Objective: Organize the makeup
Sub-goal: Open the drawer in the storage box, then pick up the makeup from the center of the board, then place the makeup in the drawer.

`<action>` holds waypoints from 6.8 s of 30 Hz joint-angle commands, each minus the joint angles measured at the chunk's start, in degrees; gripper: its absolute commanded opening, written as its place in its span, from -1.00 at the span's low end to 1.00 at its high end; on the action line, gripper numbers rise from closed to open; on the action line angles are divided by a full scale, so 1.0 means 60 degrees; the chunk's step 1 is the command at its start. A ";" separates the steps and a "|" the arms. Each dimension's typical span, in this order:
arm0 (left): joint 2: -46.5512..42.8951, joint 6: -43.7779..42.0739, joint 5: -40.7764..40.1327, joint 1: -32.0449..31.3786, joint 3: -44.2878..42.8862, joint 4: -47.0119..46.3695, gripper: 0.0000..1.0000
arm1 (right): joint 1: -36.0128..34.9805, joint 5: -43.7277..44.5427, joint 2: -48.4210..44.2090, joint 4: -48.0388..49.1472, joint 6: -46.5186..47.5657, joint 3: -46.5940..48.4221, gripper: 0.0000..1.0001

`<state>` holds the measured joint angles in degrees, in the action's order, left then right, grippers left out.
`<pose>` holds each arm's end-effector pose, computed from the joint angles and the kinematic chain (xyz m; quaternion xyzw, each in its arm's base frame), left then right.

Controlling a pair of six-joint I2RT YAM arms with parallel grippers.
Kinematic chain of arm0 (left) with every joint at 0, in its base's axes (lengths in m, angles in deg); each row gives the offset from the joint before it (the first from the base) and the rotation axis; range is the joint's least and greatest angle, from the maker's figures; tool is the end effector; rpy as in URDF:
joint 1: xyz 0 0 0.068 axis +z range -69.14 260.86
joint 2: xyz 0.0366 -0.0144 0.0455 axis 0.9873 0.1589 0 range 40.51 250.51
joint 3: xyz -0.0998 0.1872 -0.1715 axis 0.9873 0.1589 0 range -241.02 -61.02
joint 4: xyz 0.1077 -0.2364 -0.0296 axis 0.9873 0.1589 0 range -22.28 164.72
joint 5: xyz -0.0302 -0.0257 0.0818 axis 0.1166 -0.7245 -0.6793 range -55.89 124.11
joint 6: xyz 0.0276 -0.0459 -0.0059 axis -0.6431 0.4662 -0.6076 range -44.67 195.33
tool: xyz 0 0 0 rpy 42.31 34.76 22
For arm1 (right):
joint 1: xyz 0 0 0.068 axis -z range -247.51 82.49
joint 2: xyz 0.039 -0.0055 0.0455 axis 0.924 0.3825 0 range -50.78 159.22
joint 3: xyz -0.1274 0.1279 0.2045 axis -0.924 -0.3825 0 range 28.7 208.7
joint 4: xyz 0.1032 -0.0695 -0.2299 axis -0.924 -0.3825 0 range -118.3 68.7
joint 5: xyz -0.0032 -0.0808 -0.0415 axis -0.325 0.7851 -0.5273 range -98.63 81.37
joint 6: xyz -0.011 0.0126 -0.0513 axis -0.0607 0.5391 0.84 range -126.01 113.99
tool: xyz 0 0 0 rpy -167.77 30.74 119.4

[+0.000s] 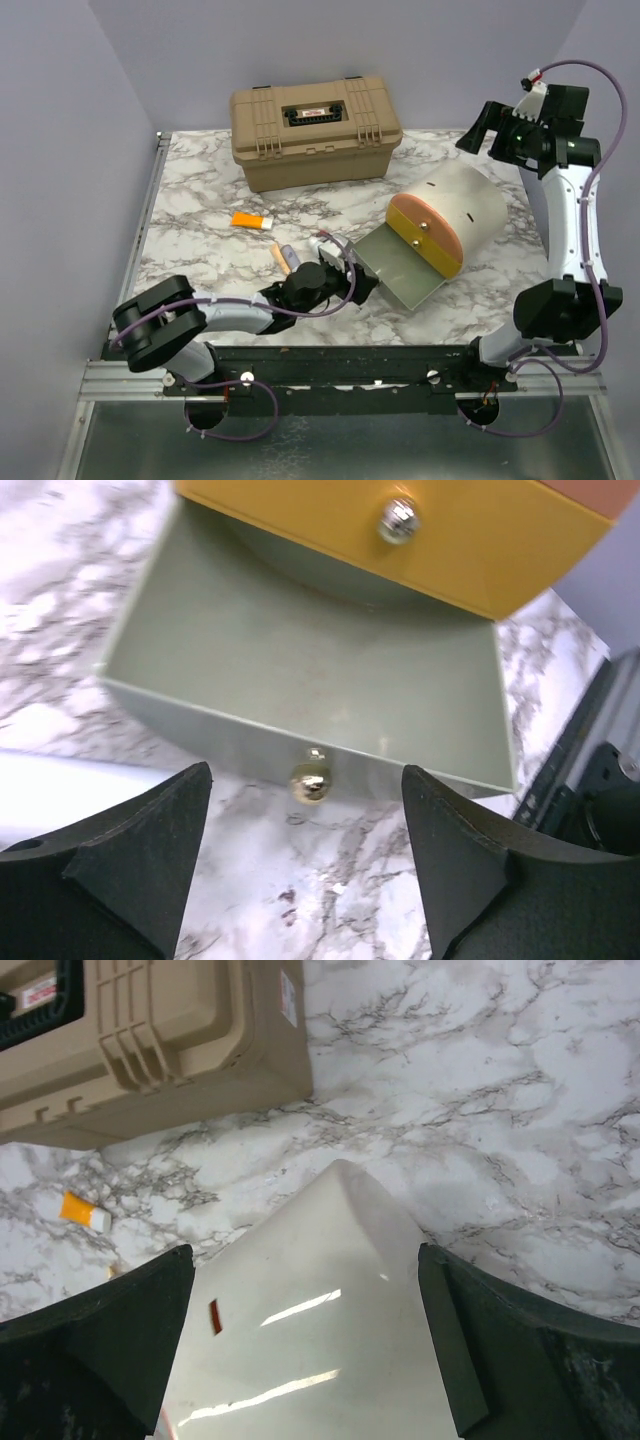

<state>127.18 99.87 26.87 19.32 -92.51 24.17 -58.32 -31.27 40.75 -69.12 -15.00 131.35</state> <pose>0.1473 -0.2624 0.1881 0.2076 0.7463 -0.3945 0.4943 0.3393 -0.0410 0.4196 0.0516 0.8793 0.1746 0.4402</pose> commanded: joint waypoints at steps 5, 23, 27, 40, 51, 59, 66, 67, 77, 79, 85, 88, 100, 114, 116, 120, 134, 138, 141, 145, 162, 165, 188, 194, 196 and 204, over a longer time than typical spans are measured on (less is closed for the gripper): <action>-0.1617 0.0690 -0.4198 0.0046 -0.0211 0.2561 0.74 | -0.0045 -0.1979 -0.1714 0.0171 -0.0223 -0.0256 1.00; -0.4168 0.3344 -0.6727 0.2198 -0.0888 0.8677 0.92 | -0.4630 -0.0499 -0.0895 -0.0328 -0.0351 0.0621 0.77; -0.5080 0.3720 -0.6162 0.2552 -0.0358 0.8696 0.82 | -0.5542 0.0615 -0.0477 -0.0518 -0.0304 0.0335 0.75; -0.2026 0.6892 -0.2659 0.2612 -0.2435 0.9522 0.68 | -0.5566 0.1278 -0.1244 0.0083 -0.0755 -0.0617 0.78; -0.3726 0.8077 -0.4686 0.3212 -0.1536 1.0538 0.74 | -0.6826 0.0924 0.0221 -0.0919 -0.0245 0.0116 0.72; -0.5656 0.8497 -0.5320 0.3952 -0.0626 1.1941 0.74 | -0.8330 0.2280 0.2428 -0.0750 -0.0188 -0.0254 0.56; -0.6869 0.8441 -0.5605 0.4121 -0.0581 1.2192 0.79 | -0.8940 0.3070 0.2615 0.0925 -0.0251 -0.2104 0.46; -0.6954 0.8476 -0.5641 0.4119 -0.0549 1.2182 0.79 | -0.8942 0.2992 0.2847 0.0742 -0.0170 -0.2007 0.39; -0.6834 0.8465 -0.5265 0.4136 -0.0402 1.1968 0.79 | -0.9339 0.3321 0.4648 0.0043 0.0225 -0.0919 0.29; -0.6793 0.8461 -0.5136 0.4134 -0.0369 1.1887 0.79 | -0.9339 0.3474 0.4822 0.0022 0.0256 -0.0814 0.28; -0.6867 0.8518 -0.5073 0.4133 -0.0181 1.1789 0.79 | -0.9400 0.3736 0.5048 0.0013 0.0274 -0.0761 0.21; -0.6872 0.8565 -0.5045 0.4147 -0.0113 1.1720 0.79 | -0.9531 0.3985 0.5152 0.0104 0.0336 -0.0823 0.16; -0.6904 0.8292 -0.5097 0.4132 -0.0295 1.1580 0.78 | -0.9814 0.4440 0.5351 0.0274 0.0192 -0.0820 0.03; -0.7400 0.8170 -0.5169 0.4138 -0.0138 1.1594 0.75 | -1.0057 0.4102 0.5786 0.0344 0.0079 -0.0679 0.17; -0.7346 0.8157 -0.5136 0.4137 -0.0170 1.1594 0.75 | -1.0068 0.4071 0.5824 0.0378 0.0050 -0.0739 0.18; -0.7354 0.8217 -0.5102 0.4134 -0.0128 1.1594 0.75 | -1.0086 0.4144 0.5777 0.0502 0.0034 -0.0851 0.12; -0.7424 0.8241 -0.5188 0.4137 -0.0036 1.1595 0.75 | -1.0204 0.3963 0.2999 0.0766 -0.0826 -0.1150 -0.42; -0.7325 0.8343 -0.5163 0.4135 0.0032 1.1578 0.75 | -1.0204 0.4284 0.1411 0.1175 -0.1336 -0.2015 -0.42; -0.7171 0.8312 -0.5132 0.4137 -0.0007 1.1580 0.75 | -1.0204 0.4853 0.0526 0.1160 -0.1518 -0.2684 -0.42; -0.6975 0.8154 -0.5107 0.4134 -0.0112 1.1543 0.75 | -1.0204 0.5946 0.0046 0.0216 -0.1646 -0.2912 -0.42; -0.6452 0.7794 -0.4571 0.4137 -0.0014 1.0915 0.77 | -0.9690 0.8118 -0.1166 -0.1350 -0.1774 -0.4328 -0.42; -0.6433 0.7791 -0.4515 0.4136 0.0016 1.0845 0.77 | -0.9462 0.7955 -0.1278 -0.1403 -0.1759 -0.4603 -0.42; -0.6102 0.7402 -0.4154 0.4142 0.0049 1.0287 0.77 | -0.8796 0.7495 -0.0486 -0.1478 -0.1195 -0.5524 -0.33; -0.6045 0.7385 -0.4108 0.4141 0.0047 1.0254 0.76 | -0.8796 0.7667 -0.0161 -0.1392 -0.1069 -0.5376 -0.09; -0.6079 0.7384 -0.4110 0.4140 0.0061 1.0261 0.77 | -0.8785 0.7706 -0.0077 -0.1357 -0.1018 -0.5388 -0.01; -0.6073 0.7372 -0.4103 0.4136 0.0107 1.0232 0.77 | -0.8794 0.7969 0.0110 -0.1186 -0.0993 -0.5284 0.20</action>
<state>90.84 144.67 1.34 43.77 -92.77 86.00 -110.93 13.54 40.33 -77.46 -21.23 97.98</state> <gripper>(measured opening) 0.881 0.571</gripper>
